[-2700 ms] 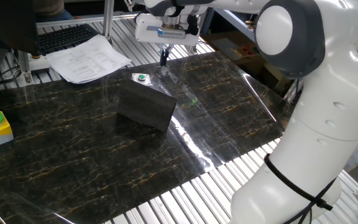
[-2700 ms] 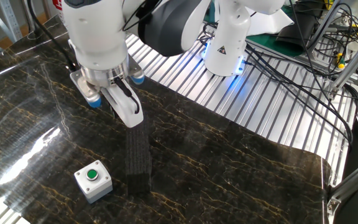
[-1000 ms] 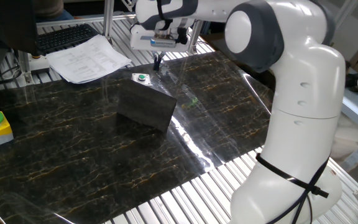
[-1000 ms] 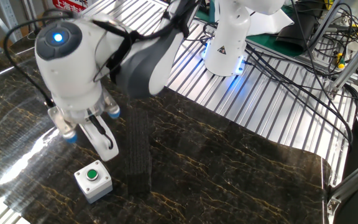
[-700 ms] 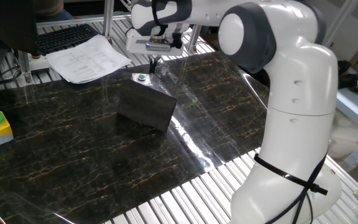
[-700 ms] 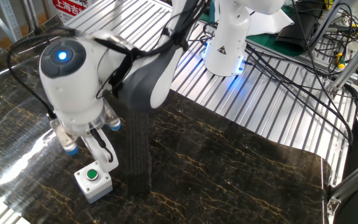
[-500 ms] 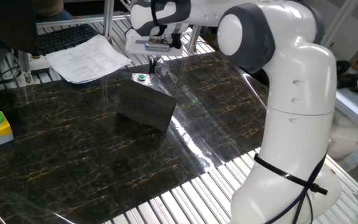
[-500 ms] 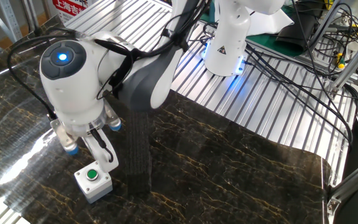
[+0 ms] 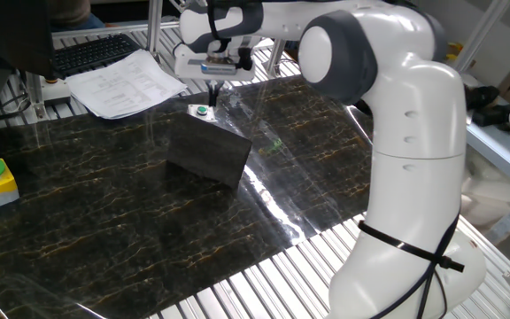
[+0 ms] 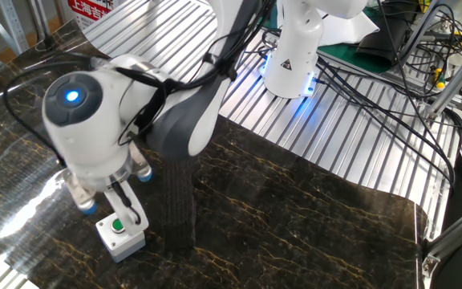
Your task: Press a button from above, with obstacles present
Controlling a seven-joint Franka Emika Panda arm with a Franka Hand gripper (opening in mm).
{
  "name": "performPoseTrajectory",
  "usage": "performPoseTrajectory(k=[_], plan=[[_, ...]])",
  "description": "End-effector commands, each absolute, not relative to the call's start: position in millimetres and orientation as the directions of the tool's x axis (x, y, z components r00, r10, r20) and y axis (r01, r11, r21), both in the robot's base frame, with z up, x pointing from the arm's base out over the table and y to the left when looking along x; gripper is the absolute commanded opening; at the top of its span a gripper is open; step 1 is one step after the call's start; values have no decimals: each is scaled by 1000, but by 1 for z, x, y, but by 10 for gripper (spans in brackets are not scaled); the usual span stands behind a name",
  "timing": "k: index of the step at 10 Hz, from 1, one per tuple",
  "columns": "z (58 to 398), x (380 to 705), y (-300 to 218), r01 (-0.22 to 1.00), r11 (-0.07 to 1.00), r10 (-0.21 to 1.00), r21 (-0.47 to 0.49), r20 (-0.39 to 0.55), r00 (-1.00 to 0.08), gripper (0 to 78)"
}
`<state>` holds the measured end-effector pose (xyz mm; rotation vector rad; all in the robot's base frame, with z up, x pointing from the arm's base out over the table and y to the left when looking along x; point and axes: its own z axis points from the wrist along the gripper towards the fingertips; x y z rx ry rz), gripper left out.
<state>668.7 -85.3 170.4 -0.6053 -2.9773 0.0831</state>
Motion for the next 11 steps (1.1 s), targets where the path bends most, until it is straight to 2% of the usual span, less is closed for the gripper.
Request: performPoseTrajectory(k=[1,7,8,11], plan=[[168,676,-84,397,914,403,-80,92,-910,0],[164,680,-84,385,915,396,-124,76,-915,0],[164,680,-84,383,915,394,-126,76,-916,774],[164,680,-84,383,915,394,-126,76,-916,774]])
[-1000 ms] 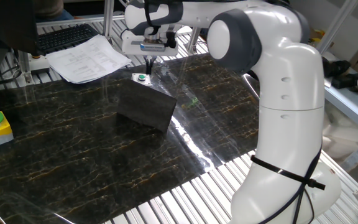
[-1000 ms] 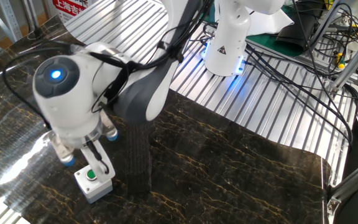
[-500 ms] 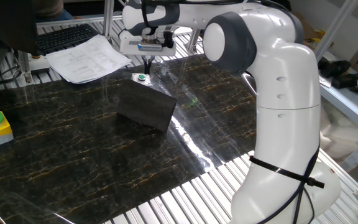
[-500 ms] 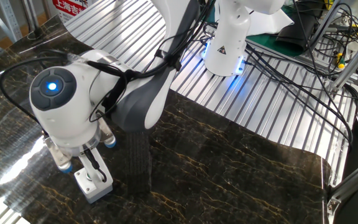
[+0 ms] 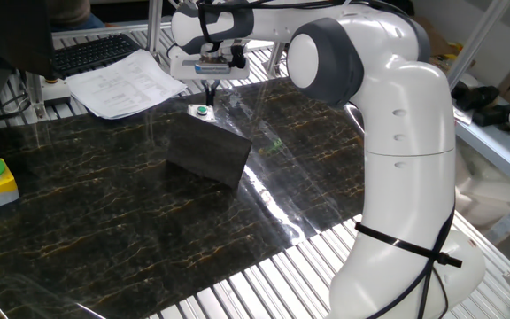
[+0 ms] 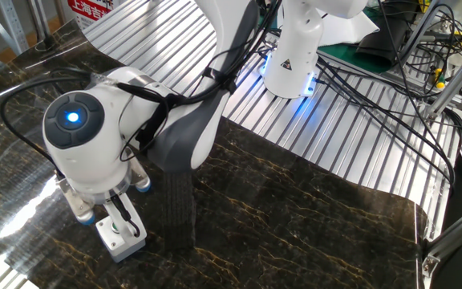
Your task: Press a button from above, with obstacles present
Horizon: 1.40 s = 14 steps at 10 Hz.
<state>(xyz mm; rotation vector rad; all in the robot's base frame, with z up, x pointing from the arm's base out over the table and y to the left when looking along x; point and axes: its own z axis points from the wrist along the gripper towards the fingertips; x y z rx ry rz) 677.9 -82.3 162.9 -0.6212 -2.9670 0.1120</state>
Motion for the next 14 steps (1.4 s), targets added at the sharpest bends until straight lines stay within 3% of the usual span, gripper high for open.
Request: performPoseTrajectory(k=[1,11,12,14], plan=[[164,680,-84,383,915,394,-126,76,-916,774],[164,680,-84,383,915,394,-126,76,-916,774],[161,683,-92,357,915,376,-191,75,-924,774],[161,683,-94,356,915,375,-191,75,-924,774]])
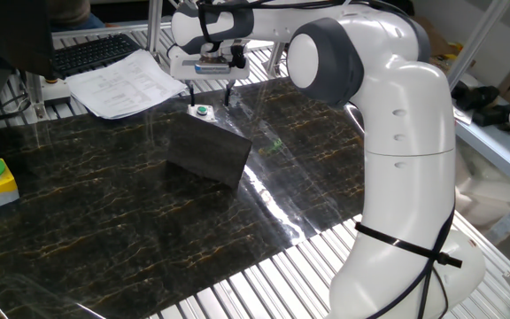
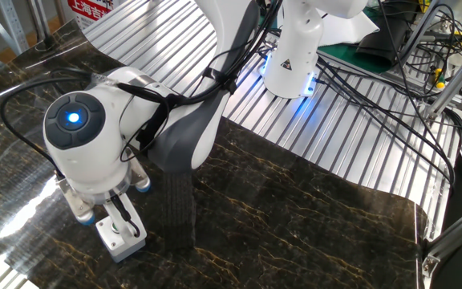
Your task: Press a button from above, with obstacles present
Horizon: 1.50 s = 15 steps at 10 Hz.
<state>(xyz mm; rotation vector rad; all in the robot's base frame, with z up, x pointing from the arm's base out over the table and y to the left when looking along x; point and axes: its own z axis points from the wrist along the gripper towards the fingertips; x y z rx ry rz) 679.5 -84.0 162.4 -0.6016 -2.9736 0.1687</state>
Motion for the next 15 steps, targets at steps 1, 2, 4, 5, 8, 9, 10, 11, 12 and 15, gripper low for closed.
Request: performPoseTrajectory(k=[1,2,4,5,8,9,10,11,12,15], plan=[[161,683,-95,354,916,373,-191,75,-925,774],[162,683,-96,351,916,370,-193,75,-926,774],[164,683,-100,343,918,364,-199,79,-928,774],[165,683,-101,338,919,361,-204,91,-928,774],[165,683,-103,327,922,354,-209,112,-928,774],[164,683,-103,323,923,352,-209,114,-929,774],[163,683,-105,314,926,342,-209,119,-932,774],[162,684,-108,308,929,336,-208,120,-934,774],[161,684,-109,304,930,333,-207,121,-935,774],[160,685,-111,295,932,328,-209,146,-933,774]])
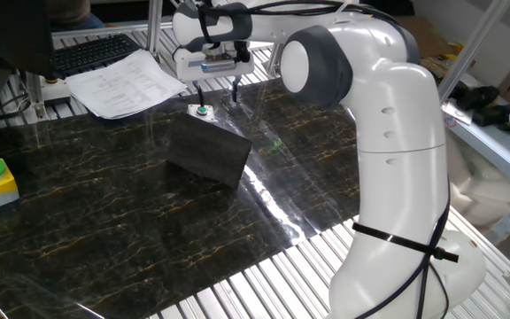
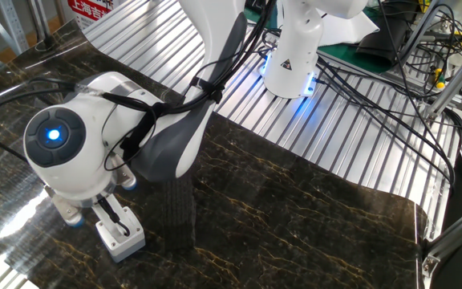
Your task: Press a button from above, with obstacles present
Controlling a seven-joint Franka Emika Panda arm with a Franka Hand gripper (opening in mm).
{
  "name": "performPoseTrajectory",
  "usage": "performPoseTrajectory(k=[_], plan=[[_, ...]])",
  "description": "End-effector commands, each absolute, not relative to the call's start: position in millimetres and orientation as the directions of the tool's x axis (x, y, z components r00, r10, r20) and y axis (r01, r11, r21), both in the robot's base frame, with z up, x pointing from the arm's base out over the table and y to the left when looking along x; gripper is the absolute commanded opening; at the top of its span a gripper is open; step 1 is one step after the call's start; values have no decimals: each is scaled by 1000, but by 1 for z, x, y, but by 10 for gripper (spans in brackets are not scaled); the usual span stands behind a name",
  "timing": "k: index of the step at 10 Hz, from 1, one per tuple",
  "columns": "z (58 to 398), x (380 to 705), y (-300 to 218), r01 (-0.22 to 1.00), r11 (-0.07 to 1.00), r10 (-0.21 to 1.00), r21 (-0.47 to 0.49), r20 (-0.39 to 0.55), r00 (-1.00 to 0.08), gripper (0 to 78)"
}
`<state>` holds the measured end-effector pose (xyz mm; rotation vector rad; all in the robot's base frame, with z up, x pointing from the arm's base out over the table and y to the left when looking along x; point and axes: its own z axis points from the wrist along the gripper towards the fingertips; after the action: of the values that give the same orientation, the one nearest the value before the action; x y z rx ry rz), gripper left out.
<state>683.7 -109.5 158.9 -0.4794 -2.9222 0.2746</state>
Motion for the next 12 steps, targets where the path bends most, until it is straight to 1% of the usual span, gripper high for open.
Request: performPoseTrajectory(k=[1,5,12], plan=[[159,685,-112,289,934,324,-209,156,-933,774],[155,684,-115,274,940,313,-204,196,-929,774],[145,685,-113,274,945,309,-179,211,-927,774]])
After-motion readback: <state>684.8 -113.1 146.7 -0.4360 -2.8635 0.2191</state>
